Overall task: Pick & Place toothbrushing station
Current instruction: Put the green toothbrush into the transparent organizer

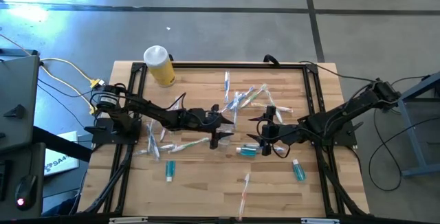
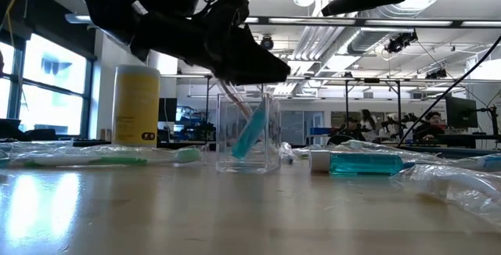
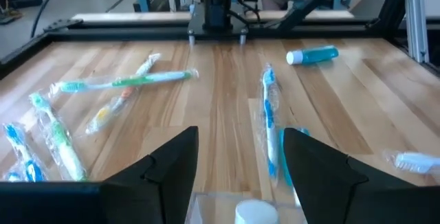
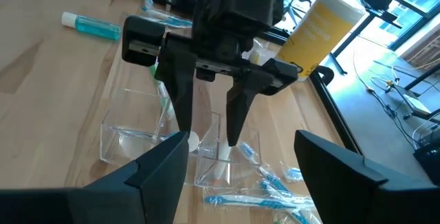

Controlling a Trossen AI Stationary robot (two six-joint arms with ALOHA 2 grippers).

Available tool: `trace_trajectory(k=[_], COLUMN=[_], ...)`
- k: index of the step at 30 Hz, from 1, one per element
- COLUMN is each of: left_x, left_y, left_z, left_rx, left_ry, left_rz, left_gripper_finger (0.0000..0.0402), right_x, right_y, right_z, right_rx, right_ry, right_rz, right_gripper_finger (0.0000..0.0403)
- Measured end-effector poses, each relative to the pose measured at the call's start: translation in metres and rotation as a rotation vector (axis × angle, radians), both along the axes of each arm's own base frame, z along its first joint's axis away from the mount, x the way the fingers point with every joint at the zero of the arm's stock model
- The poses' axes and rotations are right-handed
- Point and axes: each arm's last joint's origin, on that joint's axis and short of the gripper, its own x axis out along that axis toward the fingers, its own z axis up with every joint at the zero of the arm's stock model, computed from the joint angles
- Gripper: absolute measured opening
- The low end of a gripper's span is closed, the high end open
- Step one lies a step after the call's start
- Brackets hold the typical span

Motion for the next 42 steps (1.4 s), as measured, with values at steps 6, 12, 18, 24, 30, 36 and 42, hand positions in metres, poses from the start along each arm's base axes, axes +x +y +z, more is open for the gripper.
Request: trace_trajectory(k=[6, 12, 18, 24, 30, 36, 42], left_x=[-0.004, -0.012, -0.022, -0.032, -0.044, -0.080, -0.120], left_y=[0.000, 0.001, 0.001, 0.000, 0.001, 0.010, 0.026], left_z=[0.019, 0.043, 0.064, 0.078, 0.090, 0.118, 0.132], left_rx=[0.000, 0.002, 0.020, 0.054, 0.084, 0.197, 0.120], left_ry=[-0.004, 0.034, 0.019, -0.004, 0.012, 0.048, 0.147], left_rz=[0.000, 0.001, -0.006, -0.048, -0.044, 0.156, 0.205], left_gripper_finger=[0.0209, 0.0210, 0.0210, 0.0209, 0.0209, 0.0209, 0.0209], right_x=[0.000, -0.001, 0.001, 0.010, 0.018, 0.019, 0.011], right_y=[0.000, 0.000, -0.004, -0.025, -0.063, -0.107, -0.132], right_z=[0.000, -0.001, 0.000, 0.007, 0.013, 0.011, -0.001], right_rx=[-0.005, -0.014, -0.053, -0.080, -0.075, 0.060, 0.214], right_ry=[0.002, 0.015, 0.013, -0.040, -0.102, -0.106, 0.009], right_rz=[0.002, 0.004, -0.002, -0.075, -0.201, -0.231, -0.153], right_gripper_finger=[0.0259, 0.0259, 0.0259, 0.0259, 0.0259, 0.0259, 0.0259])
